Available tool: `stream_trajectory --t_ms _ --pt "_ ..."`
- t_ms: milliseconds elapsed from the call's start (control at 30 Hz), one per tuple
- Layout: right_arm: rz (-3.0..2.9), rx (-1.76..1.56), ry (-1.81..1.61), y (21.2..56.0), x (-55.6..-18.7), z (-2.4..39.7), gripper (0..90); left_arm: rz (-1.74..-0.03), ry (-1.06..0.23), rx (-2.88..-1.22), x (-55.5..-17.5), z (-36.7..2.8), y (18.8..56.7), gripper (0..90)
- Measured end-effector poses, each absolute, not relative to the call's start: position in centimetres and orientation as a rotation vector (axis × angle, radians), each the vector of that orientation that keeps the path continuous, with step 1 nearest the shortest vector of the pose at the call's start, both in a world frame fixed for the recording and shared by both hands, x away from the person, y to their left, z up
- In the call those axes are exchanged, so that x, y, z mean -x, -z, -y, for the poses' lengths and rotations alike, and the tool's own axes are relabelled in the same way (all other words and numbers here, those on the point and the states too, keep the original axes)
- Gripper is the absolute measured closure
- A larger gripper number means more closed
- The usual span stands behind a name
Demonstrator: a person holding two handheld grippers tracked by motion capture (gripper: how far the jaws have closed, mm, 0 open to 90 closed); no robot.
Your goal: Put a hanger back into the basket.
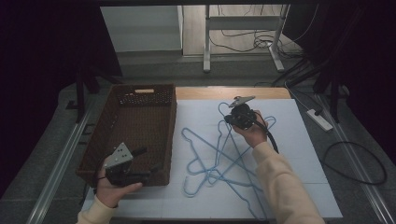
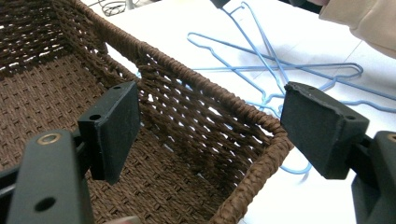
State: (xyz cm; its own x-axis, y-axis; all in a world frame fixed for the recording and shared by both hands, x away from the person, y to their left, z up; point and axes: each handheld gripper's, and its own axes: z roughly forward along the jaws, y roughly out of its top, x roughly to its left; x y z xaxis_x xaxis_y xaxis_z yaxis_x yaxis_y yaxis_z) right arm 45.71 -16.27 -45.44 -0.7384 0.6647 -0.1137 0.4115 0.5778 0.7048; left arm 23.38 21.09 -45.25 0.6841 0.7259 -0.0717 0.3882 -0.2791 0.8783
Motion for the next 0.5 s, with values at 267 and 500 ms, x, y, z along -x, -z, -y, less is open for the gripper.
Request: stream_trajectory --t_ms 267,500 --pt "-2.358 -0.859 -1.097 42.8 -43.7 17.7 85.7 -0.862 -0.407 -1.897 -23.5 -20.7 45.0 21.1" --pt "-2.326 -0.853 -1.146 42.0 -42.7 18.1 85.9 -0.857 -0.399 -1.897 -23.6 -20.4 44.8 21.2"
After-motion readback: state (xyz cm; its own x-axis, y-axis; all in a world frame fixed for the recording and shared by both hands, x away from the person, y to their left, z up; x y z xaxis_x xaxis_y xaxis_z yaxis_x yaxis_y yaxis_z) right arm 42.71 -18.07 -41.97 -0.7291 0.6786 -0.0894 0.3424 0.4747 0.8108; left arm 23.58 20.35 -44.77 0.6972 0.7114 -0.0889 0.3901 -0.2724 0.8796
